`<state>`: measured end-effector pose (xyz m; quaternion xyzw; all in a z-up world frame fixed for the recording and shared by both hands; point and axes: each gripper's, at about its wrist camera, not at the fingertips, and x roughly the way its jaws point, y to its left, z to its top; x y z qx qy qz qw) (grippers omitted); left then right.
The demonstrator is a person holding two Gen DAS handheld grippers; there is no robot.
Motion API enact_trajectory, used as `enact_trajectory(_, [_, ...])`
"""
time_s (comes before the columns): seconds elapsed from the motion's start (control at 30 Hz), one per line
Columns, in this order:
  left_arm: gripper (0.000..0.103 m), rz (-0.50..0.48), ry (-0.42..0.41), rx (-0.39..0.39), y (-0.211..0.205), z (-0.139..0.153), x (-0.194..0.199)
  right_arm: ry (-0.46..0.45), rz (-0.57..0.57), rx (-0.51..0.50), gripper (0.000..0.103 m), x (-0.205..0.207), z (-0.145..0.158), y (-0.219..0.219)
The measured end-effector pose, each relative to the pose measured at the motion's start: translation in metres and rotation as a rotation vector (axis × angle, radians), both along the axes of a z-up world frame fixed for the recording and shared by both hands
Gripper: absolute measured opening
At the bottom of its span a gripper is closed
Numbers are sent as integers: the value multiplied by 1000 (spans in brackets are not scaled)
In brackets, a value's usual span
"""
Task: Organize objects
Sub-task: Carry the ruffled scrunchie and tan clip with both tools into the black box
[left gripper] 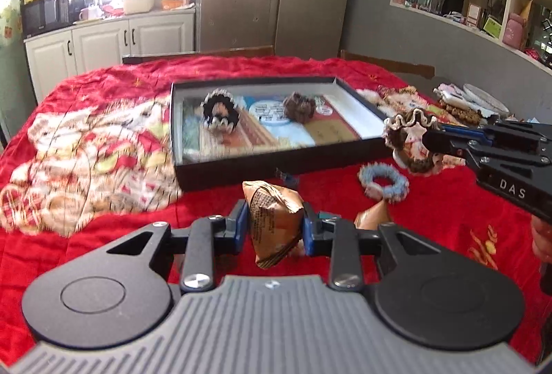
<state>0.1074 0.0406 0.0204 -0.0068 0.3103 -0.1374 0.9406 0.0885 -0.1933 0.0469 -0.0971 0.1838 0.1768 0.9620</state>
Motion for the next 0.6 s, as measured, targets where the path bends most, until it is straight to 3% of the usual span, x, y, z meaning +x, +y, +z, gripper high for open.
enact_trajectory(0.37, [35, 20, -60, 14, -19, 28, 56, -24, -66, 8, 10, 59, 26, -8])
enact_trajectory(0.6, [35, 53, -19, -27, -22, 24, 114, 18, -106, 32, 10, 121, 22, -7])
